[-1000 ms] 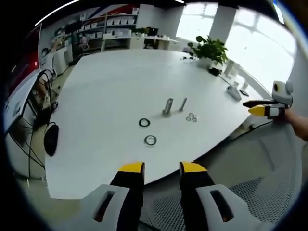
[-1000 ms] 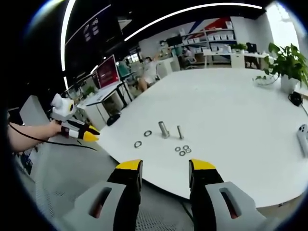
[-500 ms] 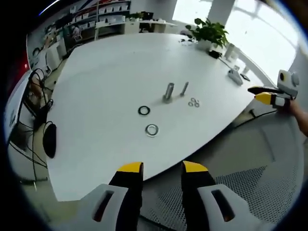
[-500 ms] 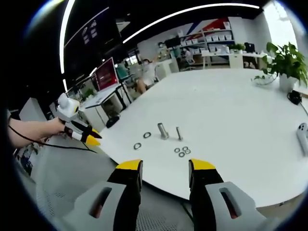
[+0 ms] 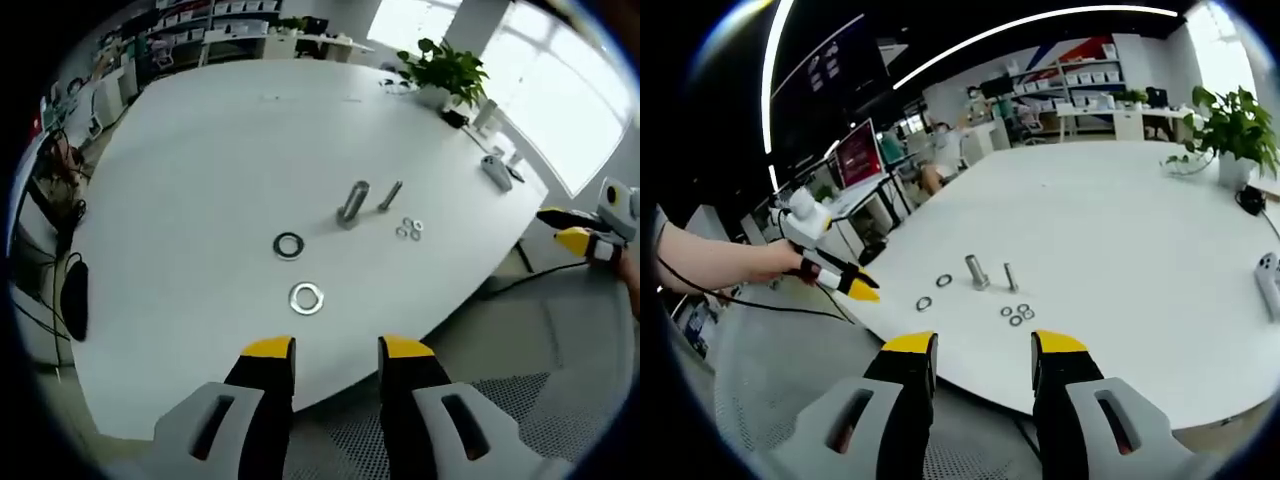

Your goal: Place the washer onto the threaded stud by aligning its center hole with the stud, sliding it down to the base, and recovering from edge contact or off-axis alignment until the washer reaches the visible bottom stop.

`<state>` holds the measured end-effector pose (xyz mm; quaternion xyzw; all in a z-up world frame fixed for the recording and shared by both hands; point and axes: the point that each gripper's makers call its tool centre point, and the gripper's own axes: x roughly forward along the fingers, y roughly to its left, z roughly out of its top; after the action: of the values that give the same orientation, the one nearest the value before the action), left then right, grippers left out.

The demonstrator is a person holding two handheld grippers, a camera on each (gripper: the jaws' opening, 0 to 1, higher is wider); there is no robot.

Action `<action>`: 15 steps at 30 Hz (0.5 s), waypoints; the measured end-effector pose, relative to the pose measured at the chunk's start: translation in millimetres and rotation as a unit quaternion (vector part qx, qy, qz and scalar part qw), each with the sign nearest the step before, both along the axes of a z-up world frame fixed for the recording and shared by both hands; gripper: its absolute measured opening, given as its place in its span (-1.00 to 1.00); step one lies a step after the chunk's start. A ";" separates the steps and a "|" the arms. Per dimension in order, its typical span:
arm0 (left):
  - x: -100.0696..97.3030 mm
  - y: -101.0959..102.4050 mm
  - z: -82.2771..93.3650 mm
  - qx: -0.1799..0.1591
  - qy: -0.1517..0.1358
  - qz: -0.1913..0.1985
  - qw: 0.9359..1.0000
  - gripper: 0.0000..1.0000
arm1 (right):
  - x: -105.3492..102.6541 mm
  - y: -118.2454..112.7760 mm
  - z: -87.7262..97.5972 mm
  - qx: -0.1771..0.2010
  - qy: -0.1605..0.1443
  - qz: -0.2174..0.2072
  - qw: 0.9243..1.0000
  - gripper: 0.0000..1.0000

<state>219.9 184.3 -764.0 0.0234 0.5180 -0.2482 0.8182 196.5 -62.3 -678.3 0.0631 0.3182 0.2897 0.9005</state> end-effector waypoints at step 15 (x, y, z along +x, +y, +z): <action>32.4 -9.5 -46.5 0.039 0.038 0.009 0.998 -0.31 | 1.9 -1.3 0.7 0.002 -0.001 -0.006 1.000 -0.22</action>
<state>252.3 174.8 -810.5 0.0408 0.5584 -0.2213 0.7985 198.4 -63.7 -677.6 0.0663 0.3169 0.2848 0.9023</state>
